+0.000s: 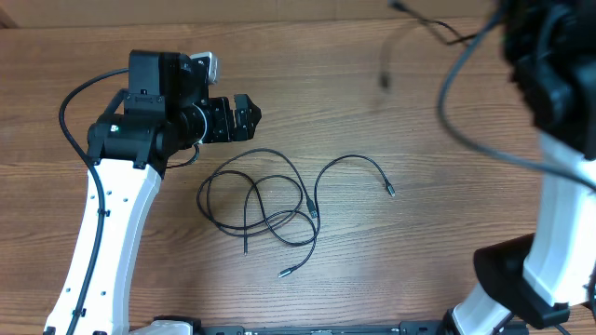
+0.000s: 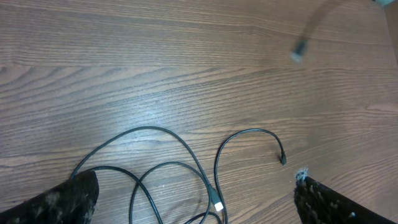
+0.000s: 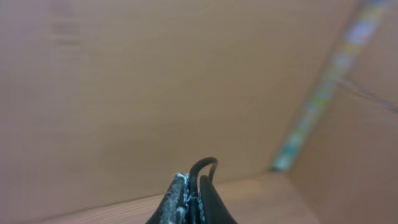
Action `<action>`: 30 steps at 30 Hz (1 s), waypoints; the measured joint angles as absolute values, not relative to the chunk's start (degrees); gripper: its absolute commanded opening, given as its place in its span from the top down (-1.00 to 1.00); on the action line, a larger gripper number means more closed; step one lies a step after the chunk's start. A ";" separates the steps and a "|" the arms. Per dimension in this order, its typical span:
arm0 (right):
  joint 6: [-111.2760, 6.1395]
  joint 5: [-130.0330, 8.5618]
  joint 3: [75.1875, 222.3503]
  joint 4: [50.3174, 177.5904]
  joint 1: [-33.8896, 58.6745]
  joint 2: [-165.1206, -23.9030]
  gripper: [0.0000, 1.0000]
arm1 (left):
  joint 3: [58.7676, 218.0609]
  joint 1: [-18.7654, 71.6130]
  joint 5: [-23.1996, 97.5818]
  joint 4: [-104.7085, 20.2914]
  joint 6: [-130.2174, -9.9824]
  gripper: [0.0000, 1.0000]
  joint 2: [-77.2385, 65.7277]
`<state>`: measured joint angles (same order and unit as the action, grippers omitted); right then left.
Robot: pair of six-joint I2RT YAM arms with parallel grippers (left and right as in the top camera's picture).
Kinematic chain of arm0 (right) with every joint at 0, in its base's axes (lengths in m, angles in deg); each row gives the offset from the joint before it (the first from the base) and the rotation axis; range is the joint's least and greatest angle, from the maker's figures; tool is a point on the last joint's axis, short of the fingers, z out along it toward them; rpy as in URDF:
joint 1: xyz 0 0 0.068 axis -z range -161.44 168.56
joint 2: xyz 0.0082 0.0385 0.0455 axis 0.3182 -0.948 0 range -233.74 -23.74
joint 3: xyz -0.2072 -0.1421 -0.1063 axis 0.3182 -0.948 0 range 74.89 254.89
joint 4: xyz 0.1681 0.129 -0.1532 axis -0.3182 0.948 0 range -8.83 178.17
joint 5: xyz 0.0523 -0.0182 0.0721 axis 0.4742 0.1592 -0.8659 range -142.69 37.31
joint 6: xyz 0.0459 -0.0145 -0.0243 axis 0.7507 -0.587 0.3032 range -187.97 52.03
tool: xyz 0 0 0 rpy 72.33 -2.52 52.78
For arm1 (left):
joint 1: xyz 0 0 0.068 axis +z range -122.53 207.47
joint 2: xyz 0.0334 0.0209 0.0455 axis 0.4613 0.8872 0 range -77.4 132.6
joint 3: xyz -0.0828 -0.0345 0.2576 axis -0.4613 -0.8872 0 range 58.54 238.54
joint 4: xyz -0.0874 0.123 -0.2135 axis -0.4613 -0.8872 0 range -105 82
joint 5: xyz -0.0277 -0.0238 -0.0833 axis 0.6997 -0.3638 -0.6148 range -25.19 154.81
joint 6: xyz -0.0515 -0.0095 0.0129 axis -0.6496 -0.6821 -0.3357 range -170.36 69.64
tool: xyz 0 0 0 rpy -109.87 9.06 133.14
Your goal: Untangle cables
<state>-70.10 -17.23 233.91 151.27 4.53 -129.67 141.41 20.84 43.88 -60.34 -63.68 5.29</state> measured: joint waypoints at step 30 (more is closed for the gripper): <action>-60.98 -48.70 220.10 163.06 70.78 -129.89 0.92 | 141.41 20.84 43.88 -60.34 -63.68 -1.00 5.29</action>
<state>-60.98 -48.70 220.10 163.06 70.78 -129.89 141.41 20.84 43.88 -60.34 -63.68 5.29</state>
